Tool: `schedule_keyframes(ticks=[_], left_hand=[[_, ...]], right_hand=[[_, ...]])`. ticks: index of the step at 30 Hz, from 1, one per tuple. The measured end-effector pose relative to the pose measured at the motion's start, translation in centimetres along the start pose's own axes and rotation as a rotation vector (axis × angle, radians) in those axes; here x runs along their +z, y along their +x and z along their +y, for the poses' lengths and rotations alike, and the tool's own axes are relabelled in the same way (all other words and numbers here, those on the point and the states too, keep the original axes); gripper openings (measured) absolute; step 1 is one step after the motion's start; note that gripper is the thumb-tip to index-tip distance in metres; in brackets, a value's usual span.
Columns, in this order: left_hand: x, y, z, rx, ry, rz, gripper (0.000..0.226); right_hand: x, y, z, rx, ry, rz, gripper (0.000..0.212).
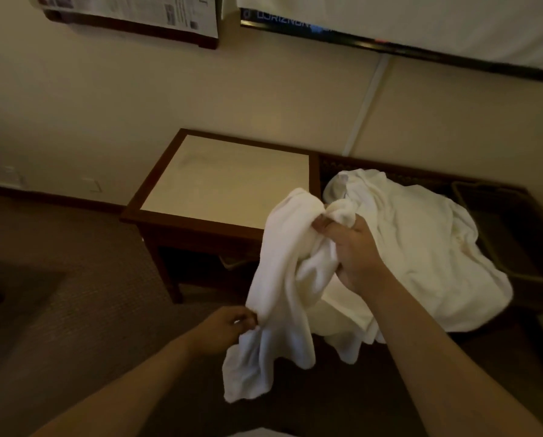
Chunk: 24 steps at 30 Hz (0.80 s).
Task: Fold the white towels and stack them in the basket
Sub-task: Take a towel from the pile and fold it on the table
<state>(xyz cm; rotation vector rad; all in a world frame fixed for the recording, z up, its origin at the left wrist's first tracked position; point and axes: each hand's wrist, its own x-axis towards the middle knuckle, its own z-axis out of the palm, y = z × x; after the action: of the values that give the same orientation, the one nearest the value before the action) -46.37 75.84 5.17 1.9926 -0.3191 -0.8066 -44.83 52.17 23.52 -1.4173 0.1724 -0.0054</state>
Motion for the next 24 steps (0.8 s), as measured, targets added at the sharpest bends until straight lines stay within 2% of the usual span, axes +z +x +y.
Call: schedule_keyframes(ticks=[2,5,6,7,10,12,13,14,16,17,19,20,21,23,24], left_hand=[[0.5,1.2,0.0,0.021,-0.057,0.050,0.013],[1.8,2.7,0.3,0.135,-0.019,0.149,0.041],[2.3,3.2,0.4,0.189,-0.014,0.216,0.042],[2.7,3.6,0.4,0.219,-0.024,0.288,0.036],[2.7,4.1,0.7,0.154,-0.124,0.453,0.014],[1.6,3.5,1.3,0.130,-0.172,0.519,0.014],[0.9,3.2,1.6,0.137,-0.188,0.567,0.015],[-0.2,2.8,2.0,0.141,-0.171,0.610,0.016],[-2.7,2.1,3.6,0.174,-0.016,0.596,0.025],[-3.9,1.8,5.0,0.207,0.082,0.511,0.028],[-5.1,1.0,8.6,0.287,0.192,0.286,0.021],[-5.3,0.7,10.5,0.338,0.207,0.210,0.017],[-5.3,0.3,12.2,0.390,0.193,0.177,0.014],[-5.5,-0.2,14.4,0.465,0.127,0.184,0.009],[-5.8,-0.3,14.7,0.466,0.081,0.202,0.013]], right_hand=[[-0.1,-0.4,-0.2,0.039,0.030,0.040,0.015],[0.4,-1.2,0.7,0.124,0.116,0.054,0.022],[0.6,-1.3,1.0,0.148,0.155,0.061,0.022],[0.8,-1.4,1.1,0.166,0.200,0.056,0.023],[0.9,-1.6,-0.1,0.190,0.333,-0.033,0.029],[0.1,-1.1,-1.0,0.160,0.327,0.024,0.028],[-0.6,-0.6,-1.1,0.118,0.171,0.100,0.029],[-1.5,0.0,-1.2,0.061,-0.148,0.186,0.034],[-3.4,0.7,-0.5,-0.036,-0.933,0.251,0.068],[-3.9,0.7,0.1,-0.074,-1.145,0.206,0.088],[-3.0,-0.1,1.5,-0.098,-1.192,-0.036,0.106],[-2.2,-0.4,2.3,-0.098,-1.139,-0.195,0.102],[-1.2,-0.5,3.2,-0.103,-1.066,-0.317,0.085],[-0.3,-0.2,4.5,-0.101,-0.912,-0.369,0.027],[0.0,0.0,4.5,-0.114,-0.840,-0.320,0.021]])
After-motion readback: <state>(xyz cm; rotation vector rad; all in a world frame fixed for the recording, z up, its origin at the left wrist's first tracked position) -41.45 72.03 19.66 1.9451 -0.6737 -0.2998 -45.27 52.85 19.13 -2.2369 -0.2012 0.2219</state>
